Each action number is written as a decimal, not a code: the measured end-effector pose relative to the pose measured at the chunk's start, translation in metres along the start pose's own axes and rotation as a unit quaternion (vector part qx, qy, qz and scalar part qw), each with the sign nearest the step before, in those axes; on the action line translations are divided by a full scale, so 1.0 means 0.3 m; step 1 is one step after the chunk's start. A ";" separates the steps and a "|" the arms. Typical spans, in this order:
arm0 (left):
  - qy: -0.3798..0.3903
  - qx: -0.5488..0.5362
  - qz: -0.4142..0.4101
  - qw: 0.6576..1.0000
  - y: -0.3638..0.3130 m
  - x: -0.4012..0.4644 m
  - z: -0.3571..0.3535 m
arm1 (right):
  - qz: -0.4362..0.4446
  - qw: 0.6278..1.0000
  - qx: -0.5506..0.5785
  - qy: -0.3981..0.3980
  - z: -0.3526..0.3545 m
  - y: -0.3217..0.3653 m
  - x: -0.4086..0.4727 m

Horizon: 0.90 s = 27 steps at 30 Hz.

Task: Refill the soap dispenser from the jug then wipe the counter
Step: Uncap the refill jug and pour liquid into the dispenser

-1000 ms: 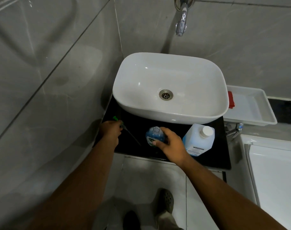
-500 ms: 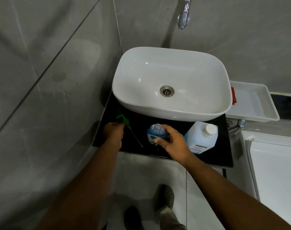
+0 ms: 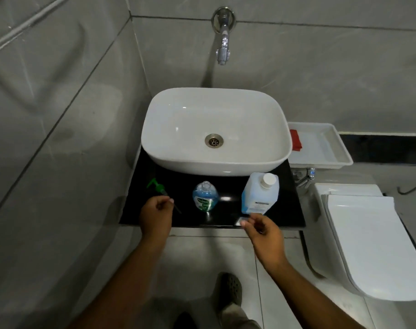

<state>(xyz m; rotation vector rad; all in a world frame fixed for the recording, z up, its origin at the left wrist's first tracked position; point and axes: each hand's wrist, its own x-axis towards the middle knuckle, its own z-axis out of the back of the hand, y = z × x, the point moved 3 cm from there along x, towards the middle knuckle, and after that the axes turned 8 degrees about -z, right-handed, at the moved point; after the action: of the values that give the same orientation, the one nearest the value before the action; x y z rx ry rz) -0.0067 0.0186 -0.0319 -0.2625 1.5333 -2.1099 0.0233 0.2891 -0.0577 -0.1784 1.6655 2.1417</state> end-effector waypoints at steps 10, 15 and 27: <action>0.249 0.120 -0.442 0.853 -0.433 -0.203 -0.390 | 0.035 0.997 -0.025 0.060 0.208 0.137 0.134; 0.318 0.276 -0.450 0.787 -0.490 -0.200 -0.535 | 0.085 0.987 -0.054 0.129 0.199 0.207 0.196; 0.235 0.214 -0.454 0.832 -0.448 -0.208 -0.472 | 0.092 0.983 -0.051 0.147 0.184 0.189 0.236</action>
<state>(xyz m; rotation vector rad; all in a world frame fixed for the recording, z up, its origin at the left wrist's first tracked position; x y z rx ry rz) -0.0552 0.1986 0.0533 -0.3760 1.2080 -3.4226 -0.0549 0.3481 -0.0165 -0.4047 1.7928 2.4386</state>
